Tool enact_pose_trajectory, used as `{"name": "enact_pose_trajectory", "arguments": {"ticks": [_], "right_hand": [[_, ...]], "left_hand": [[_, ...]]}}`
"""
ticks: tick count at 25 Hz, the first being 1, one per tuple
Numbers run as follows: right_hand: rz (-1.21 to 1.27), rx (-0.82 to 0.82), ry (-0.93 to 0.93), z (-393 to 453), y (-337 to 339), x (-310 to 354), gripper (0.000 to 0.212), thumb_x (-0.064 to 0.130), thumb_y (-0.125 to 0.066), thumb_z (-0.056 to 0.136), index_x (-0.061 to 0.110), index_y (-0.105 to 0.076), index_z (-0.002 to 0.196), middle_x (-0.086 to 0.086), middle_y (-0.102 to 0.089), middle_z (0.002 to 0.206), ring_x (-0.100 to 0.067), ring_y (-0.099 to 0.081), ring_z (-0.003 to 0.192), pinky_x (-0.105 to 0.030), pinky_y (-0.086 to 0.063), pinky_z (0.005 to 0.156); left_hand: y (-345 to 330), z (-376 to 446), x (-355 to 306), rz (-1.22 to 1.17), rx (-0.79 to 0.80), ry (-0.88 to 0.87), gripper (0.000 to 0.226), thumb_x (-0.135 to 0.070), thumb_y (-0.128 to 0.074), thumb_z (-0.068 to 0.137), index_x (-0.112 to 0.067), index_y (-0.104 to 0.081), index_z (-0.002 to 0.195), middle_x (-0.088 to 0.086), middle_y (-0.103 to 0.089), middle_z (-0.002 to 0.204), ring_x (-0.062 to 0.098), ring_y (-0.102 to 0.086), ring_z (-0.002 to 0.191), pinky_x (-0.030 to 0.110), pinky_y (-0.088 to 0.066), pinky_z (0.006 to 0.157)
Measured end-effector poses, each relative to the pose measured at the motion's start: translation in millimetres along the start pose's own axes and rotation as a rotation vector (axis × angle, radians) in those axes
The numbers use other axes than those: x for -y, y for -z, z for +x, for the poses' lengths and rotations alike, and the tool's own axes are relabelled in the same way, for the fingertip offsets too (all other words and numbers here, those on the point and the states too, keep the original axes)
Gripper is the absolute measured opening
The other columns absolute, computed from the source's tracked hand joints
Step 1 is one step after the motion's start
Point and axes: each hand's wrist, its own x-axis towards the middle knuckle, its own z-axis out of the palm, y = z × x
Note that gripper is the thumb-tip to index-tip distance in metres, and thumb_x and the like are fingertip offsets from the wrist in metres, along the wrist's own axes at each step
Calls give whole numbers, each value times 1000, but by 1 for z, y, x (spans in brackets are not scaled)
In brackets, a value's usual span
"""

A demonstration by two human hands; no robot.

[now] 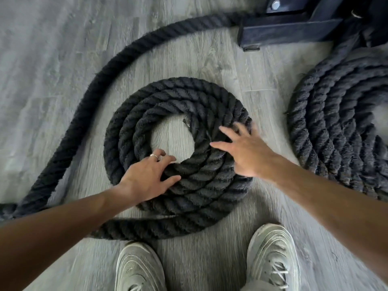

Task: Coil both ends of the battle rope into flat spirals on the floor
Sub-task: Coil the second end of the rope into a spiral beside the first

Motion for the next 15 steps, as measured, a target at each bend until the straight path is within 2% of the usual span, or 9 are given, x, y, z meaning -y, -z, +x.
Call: {"name": "enact_pose_trajectory", "arguments": {"ticks": [2,4,5,7,10,15], "right_hand": [[179,26,123,-14,-16,30,90,32,-72,82,49,-22,155,3,8,170,-29,10,153,-65,12,117],[241,65,226,-28,-34,59,98,55,-72,75,45,-19,157,1,22,167,-28,20,152,-66,13,117],[227,74,231,-32,-43,67,108,64,-73,69,41,-16,159,-2,28,165,-29,23,151,-67,12,117],[180,87,203,-32,-52,72,129,77,-76,58,36,-9,161,-5,35,162,-30,28,150,-67,12,117],[96,81,183,-29,-56,73,146,83,-78,46,32,-4,161,-6,37,161,-35,28,149,-69,13,115],[80,93,209,-28,-62,78,145,75,-80,47,26,-5,161,9,32,163,-37,30,148,-72,10,115]], "left_hand": [[5,6,24,202,-28,-86,79,-87,-14,81,-42,-40,141,-2,-30,152,28,-43,127,50,-47,98],[9,12,44,314,32,-63,86,-94,-10,74,-49,-40,141,-2,-19,161,37,-16,144,67,-30,109],[8,15,50,282,75,-38,90,-97,-10,71,-51,-38,142,-4,-14,163,39,0,148,73,-21,110],[4,18,52,178,143,-7,97,-100,-8,66,-50,-35,144,-9,-12,164,37,20,149,77,-16,110],[-1,14,51,141,101,-13,104,-102,0,63,-49,-36,144,-11,-17,162,36,23,148,77,-18,110],[-1,12,46,124,54,13,103,-100,-1,66,-43,-45,140,-11,-35,151,38,10,150,74,-21,111]]}}
